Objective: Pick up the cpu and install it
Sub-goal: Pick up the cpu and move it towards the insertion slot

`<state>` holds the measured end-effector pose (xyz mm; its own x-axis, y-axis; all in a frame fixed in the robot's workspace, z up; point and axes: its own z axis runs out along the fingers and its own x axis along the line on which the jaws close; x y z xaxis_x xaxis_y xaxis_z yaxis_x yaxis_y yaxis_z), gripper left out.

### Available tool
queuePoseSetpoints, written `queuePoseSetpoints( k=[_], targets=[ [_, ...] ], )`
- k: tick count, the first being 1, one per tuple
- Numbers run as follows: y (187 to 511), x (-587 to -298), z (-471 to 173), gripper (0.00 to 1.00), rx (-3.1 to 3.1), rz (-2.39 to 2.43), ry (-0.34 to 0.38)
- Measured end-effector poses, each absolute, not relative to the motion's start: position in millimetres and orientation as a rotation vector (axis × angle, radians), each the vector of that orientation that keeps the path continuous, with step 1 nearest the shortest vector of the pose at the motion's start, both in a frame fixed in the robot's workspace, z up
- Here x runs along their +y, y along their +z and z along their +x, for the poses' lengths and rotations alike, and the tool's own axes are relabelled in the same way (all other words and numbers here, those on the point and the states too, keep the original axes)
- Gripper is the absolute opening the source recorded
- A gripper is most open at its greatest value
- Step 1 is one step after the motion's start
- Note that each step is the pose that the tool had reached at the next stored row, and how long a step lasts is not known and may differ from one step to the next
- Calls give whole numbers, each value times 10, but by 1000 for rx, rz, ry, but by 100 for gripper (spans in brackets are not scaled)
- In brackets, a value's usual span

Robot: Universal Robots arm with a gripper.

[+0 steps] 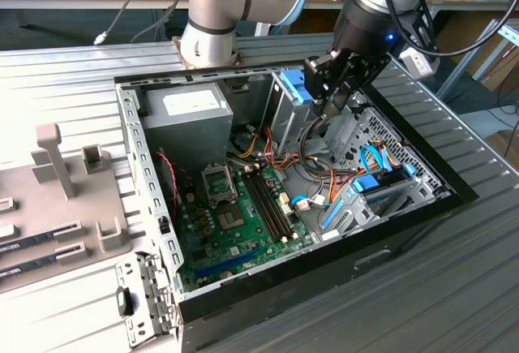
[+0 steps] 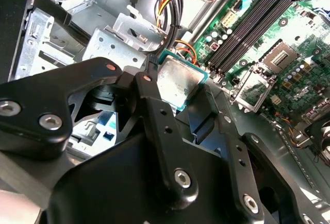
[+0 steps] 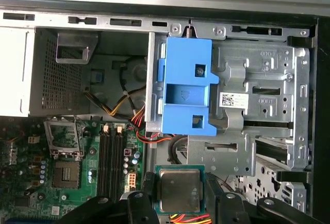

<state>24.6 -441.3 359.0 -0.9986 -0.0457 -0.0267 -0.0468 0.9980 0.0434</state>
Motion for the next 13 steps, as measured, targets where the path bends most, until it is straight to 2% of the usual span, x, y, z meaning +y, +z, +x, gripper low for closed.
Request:
queuePoseSetpoints(
  k=[13],
  targets=[
    [3563, -4552, 109, 47, 3114, -72, 69]
  ],
)
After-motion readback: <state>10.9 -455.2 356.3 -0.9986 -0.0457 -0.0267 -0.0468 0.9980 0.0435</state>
